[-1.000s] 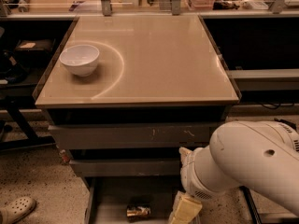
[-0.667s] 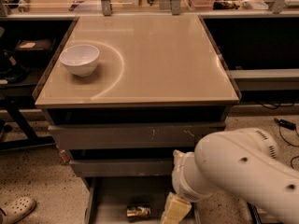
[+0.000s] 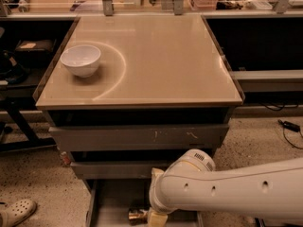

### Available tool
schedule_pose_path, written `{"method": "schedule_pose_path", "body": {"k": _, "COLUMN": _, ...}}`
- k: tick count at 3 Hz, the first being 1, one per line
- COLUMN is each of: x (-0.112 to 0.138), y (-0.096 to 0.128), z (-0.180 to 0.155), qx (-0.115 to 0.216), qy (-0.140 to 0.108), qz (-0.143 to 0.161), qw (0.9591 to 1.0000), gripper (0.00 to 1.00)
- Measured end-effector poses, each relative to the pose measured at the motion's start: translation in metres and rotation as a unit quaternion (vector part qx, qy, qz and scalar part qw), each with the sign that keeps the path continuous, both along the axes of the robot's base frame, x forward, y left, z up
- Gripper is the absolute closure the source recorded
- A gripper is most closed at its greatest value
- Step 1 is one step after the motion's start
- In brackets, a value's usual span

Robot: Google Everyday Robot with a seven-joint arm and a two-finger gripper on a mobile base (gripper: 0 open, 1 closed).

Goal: Pick orange can from bottom drawer and place on counter

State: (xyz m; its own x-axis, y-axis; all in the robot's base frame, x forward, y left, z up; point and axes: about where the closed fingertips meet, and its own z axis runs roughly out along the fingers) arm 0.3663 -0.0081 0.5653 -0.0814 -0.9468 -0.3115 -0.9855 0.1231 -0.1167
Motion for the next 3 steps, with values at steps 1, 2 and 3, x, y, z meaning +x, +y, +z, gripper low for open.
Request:
{"method": "schedule_pose_path", "body": {"k": 1, "x": 0.023, "y": 0.003, "z": -0.023, "qx": -0.011, "qy": -0.030, "qz": 0.002, "qw": 0.9995, "gripper": 0.00}}
{"method": "schedule_pose_path", "body": {"k": 2, "x": 0.023, "y": 0.003, "z": -0.023, "qx": -0.011, "qy": -0.030, "qz": 0.002, "qw": 0.9995, "gripper": 0.00}}
{"method": "schedule_pose_path", "body": {"k": 3, "x": 0.020, "y": 0.002, "z": -0.035, "qx": -0.006, "qy": -0.023, "qz": -0.003, "qw": 0.9997, "gripper": 0.00}}
